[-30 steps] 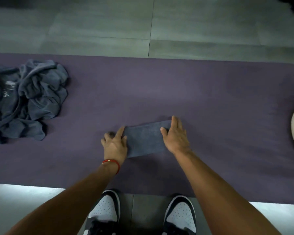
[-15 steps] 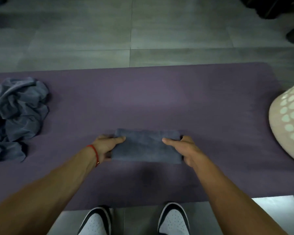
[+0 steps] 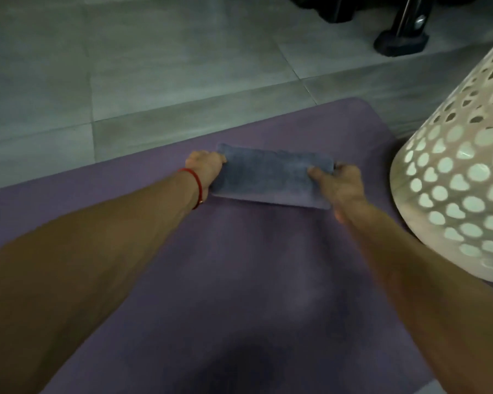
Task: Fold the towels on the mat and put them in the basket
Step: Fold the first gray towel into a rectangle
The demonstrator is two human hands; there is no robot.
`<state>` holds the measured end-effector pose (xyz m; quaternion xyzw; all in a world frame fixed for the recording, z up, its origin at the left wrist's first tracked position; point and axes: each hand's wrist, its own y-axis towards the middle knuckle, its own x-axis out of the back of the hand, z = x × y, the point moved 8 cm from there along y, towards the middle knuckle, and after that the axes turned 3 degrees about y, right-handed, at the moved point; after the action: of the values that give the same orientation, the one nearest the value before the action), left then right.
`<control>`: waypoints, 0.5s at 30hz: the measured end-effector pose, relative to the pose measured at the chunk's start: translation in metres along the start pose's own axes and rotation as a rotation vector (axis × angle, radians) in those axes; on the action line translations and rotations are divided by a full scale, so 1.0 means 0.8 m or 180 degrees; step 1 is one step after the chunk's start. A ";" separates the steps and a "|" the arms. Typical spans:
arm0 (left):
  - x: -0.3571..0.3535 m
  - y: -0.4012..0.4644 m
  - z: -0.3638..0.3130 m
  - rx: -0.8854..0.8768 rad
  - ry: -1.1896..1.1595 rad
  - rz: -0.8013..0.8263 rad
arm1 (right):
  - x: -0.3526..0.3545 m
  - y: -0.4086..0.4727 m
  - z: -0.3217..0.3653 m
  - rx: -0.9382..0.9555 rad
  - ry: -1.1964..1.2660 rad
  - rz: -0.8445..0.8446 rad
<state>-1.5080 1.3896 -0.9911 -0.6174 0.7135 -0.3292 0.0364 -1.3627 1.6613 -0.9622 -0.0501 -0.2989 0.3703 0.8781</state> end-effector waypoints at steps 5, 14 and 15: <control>-0.023 0.023 0.014 -0.0189 -0.0015 -0.0333 | -0.013 0.063 0.068 0.0956 -0.0850 -0.0203; -0.015 -0.036 -0.033 -0.1896 0.1797 -0.1108 | -0.064 0.087 0.079 0.1986 -0.2388 -0.0086; -0.029 -0.049 -0.050 -0.2432 0.2373 -0.1240 | -0.073 0.075 0.086 0.2383 -0.2555 -0.0038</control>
<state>-1.4872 1.4264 -0.9480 -0.5490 0.6195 -0.2439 -0.5053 -1.4706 1.6556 -0.9528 0.4127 -0.4585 0.4364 0.6550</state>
